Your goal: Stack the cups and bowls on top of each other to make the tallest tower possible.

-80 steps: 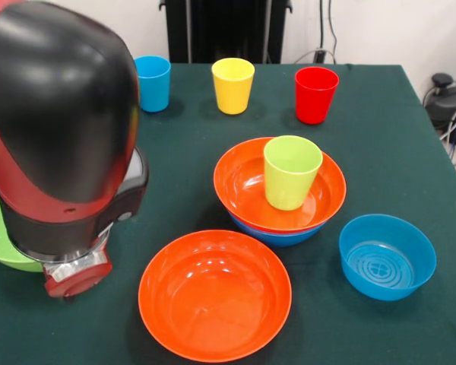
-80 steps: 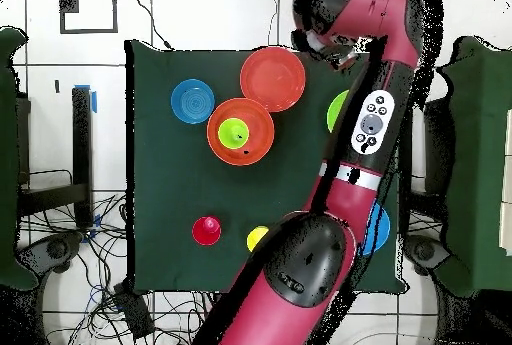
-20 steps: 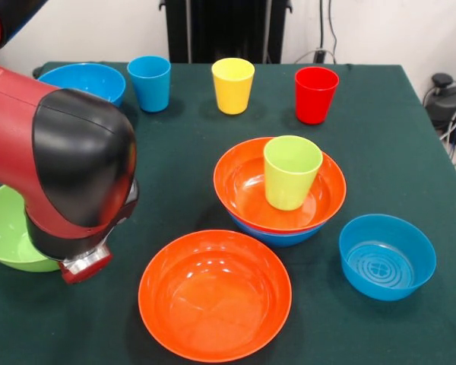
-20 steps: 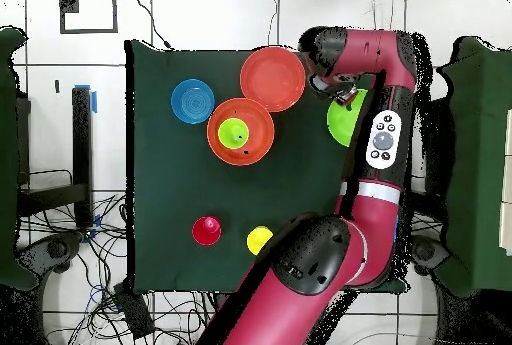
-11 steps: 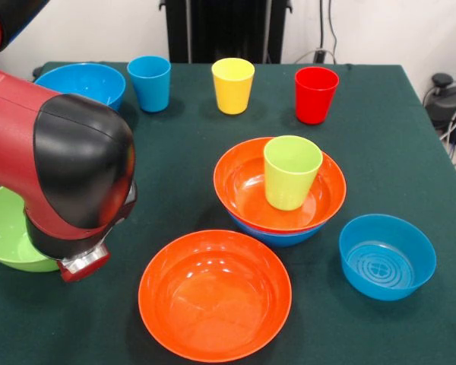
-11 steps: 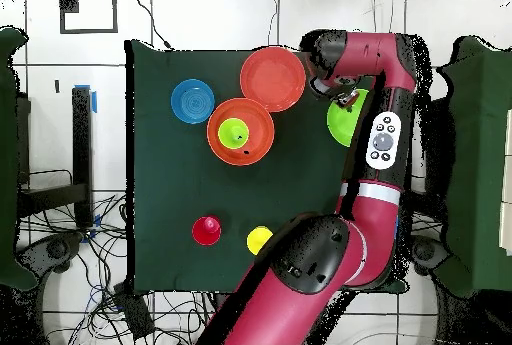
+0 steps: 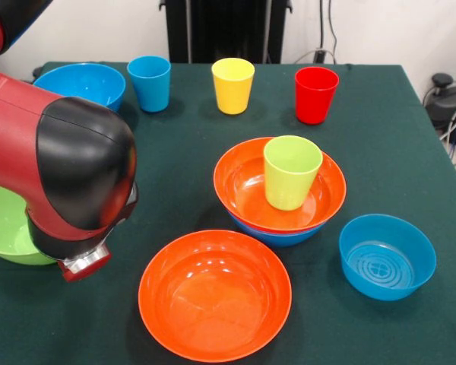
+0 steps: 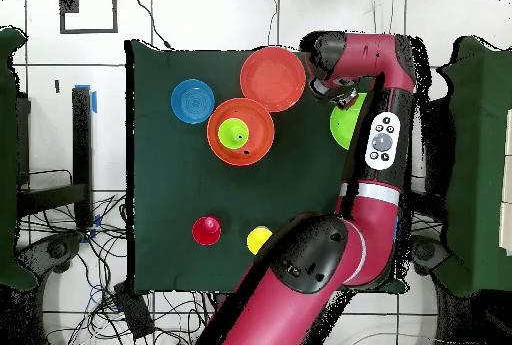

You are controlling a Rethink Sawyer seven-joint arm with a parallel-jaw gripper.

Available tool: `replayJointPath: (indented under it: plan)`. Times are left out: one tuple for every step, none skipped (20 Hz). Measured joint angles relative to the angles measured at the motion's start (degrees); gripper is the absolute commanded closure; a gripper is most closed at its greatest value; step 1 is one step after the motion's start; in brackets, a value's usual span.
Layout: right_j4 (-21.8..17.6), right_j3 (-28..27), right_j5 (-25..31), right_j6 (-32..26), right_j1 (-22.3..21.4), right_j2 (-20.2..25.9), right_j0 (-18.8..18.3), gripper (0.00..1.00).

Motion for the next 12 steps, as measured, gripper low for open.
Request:
replayJointPath:
  plan:
    - [0.1,0.0,0.0,0.0,0.0,0.0,0.0,1.00]
    - [0.1,0.0,0.0,0.0,0.0,-0.1,0.0,1.00]
    - [0.3,0.0,0.0,0.0,0.0,-0.2,0.0,1.00]
    - [0.4,0.0,0.0,0.0,0.0,-0.2,0.0,1.00]
    - [0.4,0.0,0.0,0.0,0.0,-0.3,0.0,1.00]
    - [0.5,0.0,0.0,0.0,0.0,-0.3,0.0,1.00]
    - [0.5,0.0,0.0,0.0,0.0,-0.3,0.0,1.00]
    - [0.5,0.0,0.0,0.0,0.0,-0.3,0.0,1.00]
    - [0.5,-0.1,0.0,0.0,0.0,-0.3,0.0,1.00]
    - [0.5,-0.2,0.0,0.0,0.0,-0.3,0.1,1.00]
    - [0.5,-0.4,0.0,0.0,0.0,-0.3,0.1,1.00]
    - [0.4,-0.8,0.0,0.0,0.0,-0.2,0.2,1.00]
